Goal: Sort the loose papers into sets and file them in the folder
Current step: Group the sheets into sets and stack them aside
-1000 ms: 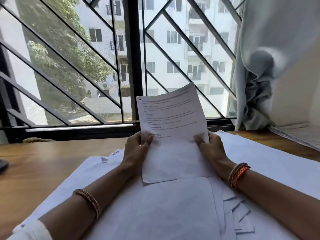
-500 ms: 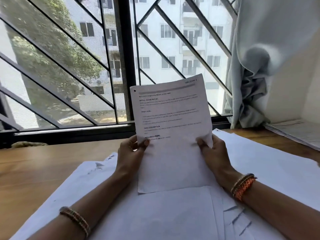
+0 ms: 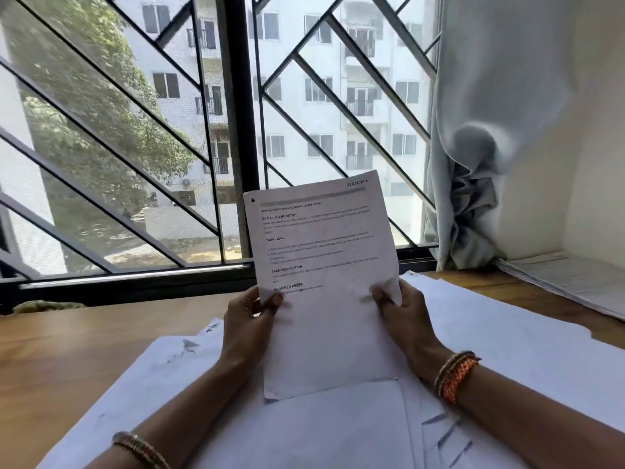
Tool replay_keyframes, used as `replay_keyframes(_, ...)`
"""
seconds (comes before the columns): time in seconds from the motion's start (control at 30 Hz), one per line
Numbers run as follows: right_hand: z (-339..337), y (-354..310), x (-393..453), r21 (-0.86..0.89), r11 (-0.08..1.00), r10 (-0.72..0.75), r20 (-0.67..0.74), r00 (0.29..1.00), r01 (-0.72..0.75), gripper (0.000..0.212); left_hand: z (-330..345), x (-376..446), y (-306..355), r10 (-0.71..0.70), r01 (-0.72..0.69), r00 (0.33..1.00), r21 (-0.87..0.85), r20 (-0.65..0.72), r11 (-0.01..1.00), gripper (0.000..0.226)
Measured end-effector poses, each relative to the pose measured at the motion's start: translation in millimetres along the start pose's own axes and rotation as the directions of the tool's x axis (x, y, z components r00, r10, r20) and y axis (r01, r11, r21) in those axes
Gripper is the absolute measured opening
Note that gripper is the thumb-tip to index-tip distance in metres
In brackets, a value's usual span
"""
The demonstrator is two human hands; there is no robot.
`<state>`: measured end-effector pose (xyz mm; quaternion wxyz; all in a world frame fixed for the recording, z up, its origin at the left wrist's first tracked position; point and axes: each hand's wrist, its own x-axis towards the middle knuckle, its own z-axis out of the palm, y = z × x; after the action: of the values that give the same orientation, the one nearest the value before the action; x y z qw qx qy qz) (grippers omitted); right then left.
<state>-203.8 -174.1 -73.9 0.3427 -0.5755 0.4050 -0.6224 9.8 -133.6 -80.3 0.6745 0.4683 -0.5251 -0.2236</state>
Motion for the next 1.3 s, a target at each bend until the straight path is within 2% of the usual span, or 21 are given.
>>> replay_keyframes(0.07,0,1,1,0.017,1.000,-0.009,-0.001,1.000,0.009,0.010,-1,1,-1,0.018,-0.018,1.000,0.008,-0.009,1.000,0.006)
replay_keyframes(0.17,0,-2,0,0.044,0.999,-0.012,-0.013,1.000,0.012,0.015,1,2,3,0.025,-0.026,1.000,-0.015,-0.015,1.000,0.017)
replay_keyframes(0.33,-7,-19,-2,0.133,0.991,-0.002,0.017,1.000,0.000,0.011,2,1,5,0.030,-0.030,0.999,0.009,-0.031,1.000,0.015)
replay_keyframes(0.47,-16,-32,-1,0.216,0.973,0.052,0.110,0.993,-0.075,0.003,1,0,6,0.042,-0.041,0.999,0.035,-0.032,0.999,0.015)
replay_keyframes(0.57,-21,-27,0,0.220,0.967,0.103,0.120,0.987,-0.128,0.004,2,0,7,0.060,-0.057,0.997,0.056,-0.042,0.997,0.012)
replay_keyframes(0.63,-26,-25,1,0.176,0.962,0.170,0.211,0.963,-0.209,0.008,3,-1,9,0.073,-0.070,0.997,0.077,-0.032,0.995,0.013)
replay_keyframes(0.7,-35,-29,3,0.095,0.950,0.236,0.406,0.883,-0.298,0.017,3,-2,14,0.071,-0.072,0.997,0.113,0.019,0.991,0.017)
replay_keyframes(0.77,-47,-38,10,0.008,0.954,0.257,0.498,0.828,-0.300,0.023,3,0,19,0.077,-0.093,0.994,0.238,0.074,0.967,0.021)
replay_keyframes(0.83,-60,-49,21,-0.155,0.966,0.254,0.433,0.865,-0.206,0.024,5,-1,28,0.132,-0.153,0.988,0.397,0.081,0.905,0.022)
replay_keyframes(0.87,-65,-58,25,-0.272,0.954,0.216,0.348,0.912,-0.122,0.022,7,-4,34,0.185,-0.193,0.981,0.461,0.063,0.866,0.023)
replay_keyframes(0.9,-70,-66,26,-0.419,0.908,0.138,0.243,0.960,-0.025,0.022,8,-6,41,0.233,-0.226,0.971,0.515,0.052,0.827,0.029)
replay_keyframes(0.93,-75,-73,28,-0.593,0.803,0.016,0.129,0.991,0.065,0.024,9,-7,47,0.257,-0.247,0.964,0.560,0.063,0.791,0.036)
replay_keyframes(0.97,-81,-81,24,-0.746,0.655,-0.134,0.044,0.990,0.122,0.025,11,-9,55,0.254,-0.259,0.963,0.592,0.094,0.763,0.041)
replay_keyframes(1.03,-90,-96,14,-0.900,0.388,-0.406,0.028,0.914,0.199,0.037,11,-13,66,0.223,-0.276,0.961,0.622,0.163,0.733,0.042)
replay_keyframes(1.1,-99,-102,4,-0.947,0.191,-0.556,0.112,0.824,0.258,0.039,7,-19,73,0.207,-0.297,0.955,0.644,0.213,0.706,0.040)
replay_keyframes(1.13,-104,-97,1,-0.962,0.090,-0.544,0.168,0.822,0.256,0.034,3,-25,73,0.197,-0.311,0.950,0.659,0.243,0.685,0.040)
replay_keyframes(1.17,-107,-92,-6,-0.969,-0.008,-0.476,0.222,0.851,0.248,0.027,-2,-33,73,0.189,-0.332,0.942,0.673,0.279,0.661,0.039)
replay_keyframes(1.2,-108,-83,-13,-0.968,-0.071,-0.334,0.249,0.909,0.240,0.022,-10,-41,71,0.182,-0.351,0.933,0.686,0.309,0.637,0.038)
replay_keyframes(1.23,-110,-72,-20,-0.970,-0.089,-0.153,0.238,0.959,0.227,0.017,-18,-48,68,0.177,-0.365,0.928,0.701,0.328,0.612,0.036)
replay_keyframes(1.27,-112,-64,-25,-0.968,-0.094,0.050,0.228,0.972,0.232,0.013,-26,-55,65,0.177,-0.372,0.926,0.721,0.334,0.584,0.034)
replay_keyframes(1.3,-112,-57,-29,-0.960,-0.088,0.248,0.236,0.940,0.264,0.008,-36,-60,62,0.181,-0.376,0.926,0.746,0.333,0.549,0.032)
